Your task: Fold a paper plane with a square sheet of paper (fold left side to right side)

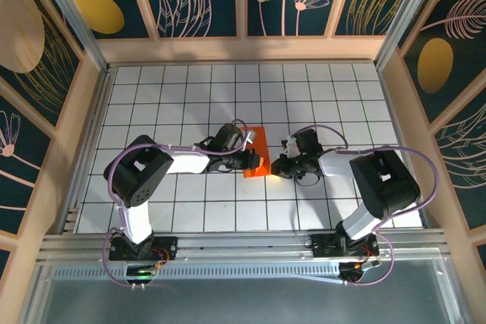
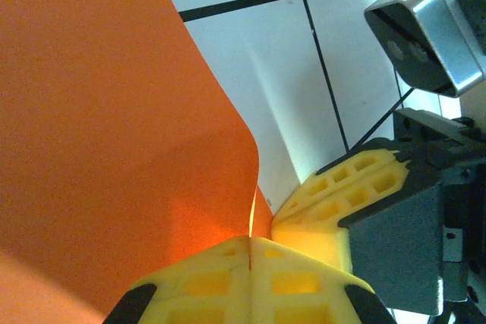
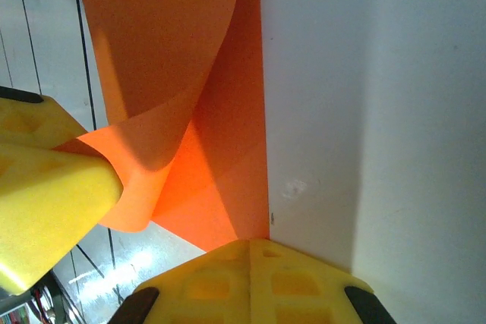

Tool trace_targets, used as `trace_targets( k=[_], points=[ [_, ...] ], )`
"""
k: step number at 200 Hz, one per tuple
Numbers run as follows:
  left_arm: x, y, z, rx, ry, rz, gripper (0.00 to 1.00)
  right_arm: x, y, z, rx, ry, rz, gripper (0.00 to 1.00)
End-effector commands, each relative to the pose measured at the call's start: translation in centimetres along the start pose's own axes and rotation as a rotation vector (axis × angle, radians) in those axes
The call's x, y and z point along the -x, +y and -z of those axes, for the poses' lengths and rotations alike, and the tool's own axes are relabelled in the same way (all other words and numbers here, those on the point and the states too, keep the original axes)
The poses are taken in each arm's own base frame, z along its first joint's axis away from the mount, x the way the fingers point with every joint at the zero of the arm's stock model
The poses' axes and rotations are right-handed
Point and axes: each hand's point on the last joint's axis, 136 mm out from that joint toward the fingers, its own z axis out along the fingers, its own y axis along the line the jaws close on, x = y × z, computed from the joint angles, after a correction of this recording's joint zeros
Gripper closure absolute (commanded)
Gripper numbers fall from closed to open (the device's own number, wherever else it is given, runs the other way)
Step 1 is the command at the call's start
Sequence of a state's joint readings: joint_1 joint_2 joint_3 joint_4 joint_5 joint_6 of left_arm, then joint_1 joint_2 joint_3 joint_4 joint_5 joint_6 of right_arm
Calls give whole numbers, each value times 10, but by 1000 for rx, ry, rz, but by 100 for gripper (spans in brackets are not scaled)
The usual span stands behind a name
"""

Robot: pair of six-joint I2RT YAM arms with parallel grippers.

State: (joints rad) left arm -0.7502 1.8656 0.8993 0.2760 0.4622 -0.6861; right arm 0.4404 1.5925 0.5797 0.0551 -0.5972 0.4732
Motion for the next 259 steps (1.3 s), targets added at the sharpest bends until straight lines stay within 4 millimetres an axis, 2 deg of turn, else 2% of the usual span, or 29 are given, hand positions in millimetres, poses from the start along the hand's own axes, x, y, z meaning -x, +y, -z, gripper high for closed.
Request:
trace_targets(
  k=[1, 46, 139, 170, 259],
  points=[
    [5, 5, 8, 27, -7, -27, 100, -13, -29, -6, -136, 45, -26, 100],
    [10, 11, 14, 74, -15, -52, 100, -15, -36, -8, -177, 71, -29, 100],
    [29, 15, 28, 103, -67, -75, 100, -17, -37, -10, -184, 78, -22, 100],
    [30, 22, 32, 145, -73, -84, 100, -17, -38, -9, -186, 78, -23, 100],
    [31, 37, 29, 195, -66, -95, 100, -17, -38, -10, -189, 79, -23, 100]
  ],
)
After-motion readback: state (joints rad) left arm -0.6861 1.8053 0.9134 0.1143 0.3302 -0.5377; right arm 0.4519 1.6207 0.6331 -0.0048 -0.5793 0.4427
